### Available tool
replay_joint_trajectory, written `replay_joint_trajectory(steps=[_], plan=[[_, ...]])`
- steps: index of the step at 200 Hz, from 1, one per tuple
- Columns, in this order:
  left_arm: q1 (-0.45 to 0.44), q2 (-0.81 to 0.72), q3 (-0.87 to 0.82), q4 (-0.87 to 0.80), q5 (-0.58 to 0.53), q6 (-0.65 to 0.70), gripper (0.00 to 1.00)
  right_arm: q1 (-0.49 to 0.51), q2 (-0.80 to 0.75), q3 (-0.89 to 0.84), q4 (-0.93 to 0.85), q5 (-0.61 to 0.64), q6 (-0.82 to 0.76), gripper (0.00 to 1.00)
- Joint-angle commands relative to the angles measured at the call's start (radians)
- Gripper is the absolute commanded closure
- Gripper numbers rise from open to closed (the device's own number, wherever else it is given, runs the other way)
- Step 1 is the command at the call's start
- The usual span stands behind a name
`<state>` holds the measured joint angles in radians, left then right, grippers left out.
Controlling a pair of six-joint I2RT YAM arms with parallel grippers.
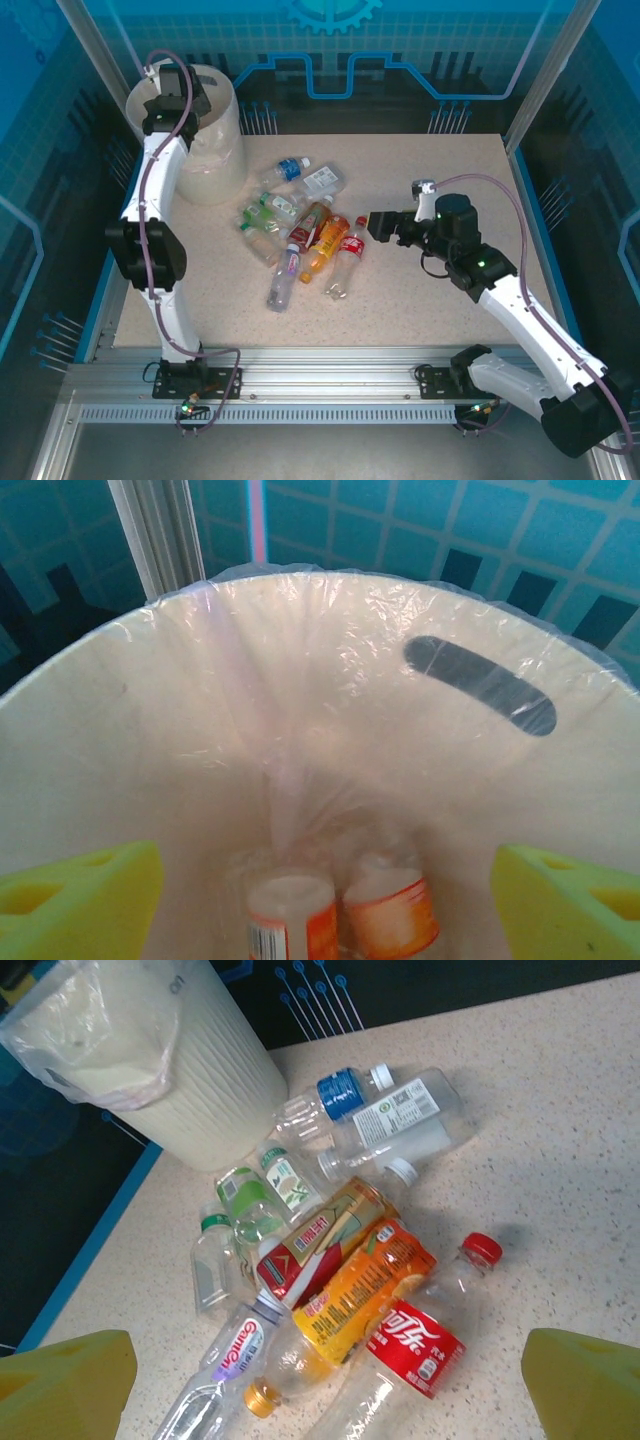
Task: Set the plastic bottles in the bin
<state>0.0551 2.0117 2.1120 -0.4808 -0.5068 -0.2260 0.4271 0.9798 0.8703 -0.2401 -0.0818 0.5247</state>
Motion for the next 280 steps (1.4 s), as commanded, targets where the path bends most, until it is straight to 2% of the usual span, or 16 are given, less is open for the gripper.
replay_joint_trajectory(steps=[1,65,118,145,178,209,236,280], plan=[[0.005,-0.016,0.051,-0.021,0.060,-0.033,0.11,0.007,-0.012,-0.015,-0.016,0.019,0.010,0.00],[0.003,-0.125,0.026,-0.007,0.276,-0.085,0.01,0.006,0.025,0.001,-0.001,0.012,0.009,0.00],[0.003,-0.279,-0.061,-0.019,0.407,-0.150,0.01,0.007,0.074,0.033,0.012,0.017,0.020,0.00],[-0.002,-0.382,-0.179,-0.014,0.498,-0.218,0.01,0.006,0.102,0.036,0.038,0.029,0.036,0.00],[-0.047,-0.525,-0.387,0.050,0.558,-0.259,0.01,0.007,0.126,0.050,0.049,0.051,0.080,0.00],[-0.071,-0.607,-0.497,0.034,0.629,-0.326,0.01,0.013,0.111,0.045,0.070,0.080,0.136,0.00],[-0.119,-0.683,-0.616,0.013,0.621,-0.350,0.01,0.016,0.093,0.032,0.094,0.111,0.128,0.00],[-0.127,-0.700,-0.629,-0.073,0.593,-0.328,0.01,0.013,0.059,0.015,0.079,0.131,0.093,0.00]])
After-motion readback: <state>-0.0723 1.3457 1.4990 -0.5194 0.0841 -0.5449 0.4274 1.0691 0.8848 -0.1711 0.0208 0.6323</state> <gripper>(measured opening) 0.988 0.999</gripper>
